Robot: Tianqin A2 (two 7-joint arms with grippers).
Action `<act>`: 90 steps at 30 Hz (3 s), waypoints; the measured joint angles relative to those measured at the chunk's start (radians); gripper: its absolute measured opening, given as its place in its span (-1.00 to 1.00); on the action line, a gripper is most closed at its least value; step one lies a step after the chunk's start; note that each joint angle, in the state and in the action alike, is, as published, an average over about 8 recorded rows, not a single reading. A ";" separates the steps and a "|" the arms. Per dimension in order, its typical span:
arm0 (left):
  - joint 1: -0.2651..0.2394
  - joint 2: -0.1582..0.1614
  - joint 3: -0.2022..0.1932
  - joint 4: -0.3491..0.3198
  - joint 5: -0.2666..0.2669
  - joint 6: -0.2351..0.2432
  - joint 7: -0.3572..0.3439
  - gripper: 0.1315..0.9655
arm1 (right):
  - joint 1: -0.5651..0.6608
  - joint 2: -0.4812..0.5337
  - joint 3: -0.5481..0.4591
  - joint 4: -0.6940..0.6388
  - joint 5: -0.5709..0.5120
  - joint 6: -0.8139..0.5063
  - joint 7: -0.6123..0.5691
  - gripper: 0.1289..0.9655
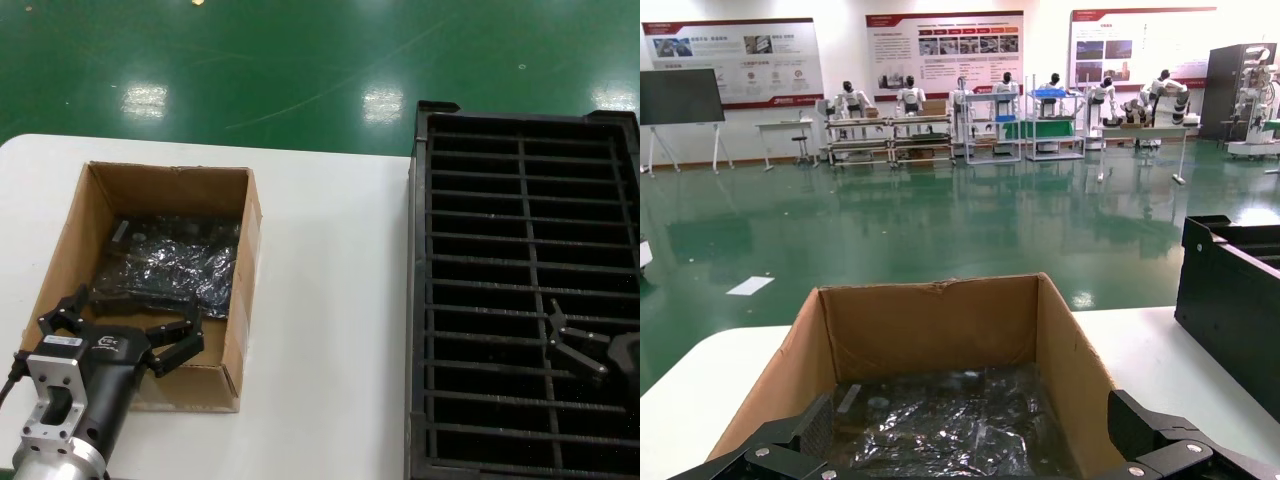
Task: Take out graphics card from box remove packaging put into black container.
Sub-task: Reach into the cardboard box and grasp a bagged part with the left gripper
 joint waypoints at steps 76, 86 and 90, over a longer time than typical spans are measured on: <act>-0.763 -0.235 0.408 0.784 0.469 0.471 0.591 0.66 | 0.000 0.000 0.000 0.000 0.000 0.000 0.000 1.00; -0.748 -0.228 0.399 0.796 0.446 0.448 0.626 0.19 | 0.000 0.000 0.000 0.000 0.000 0.000 0.000 1.00; -0.743 -0.220 0.392 0.806 0.430 0.436 0.648 -0.07 | 0.000 0.000 0.000 0.000 0.000 0.000 0.000 1.00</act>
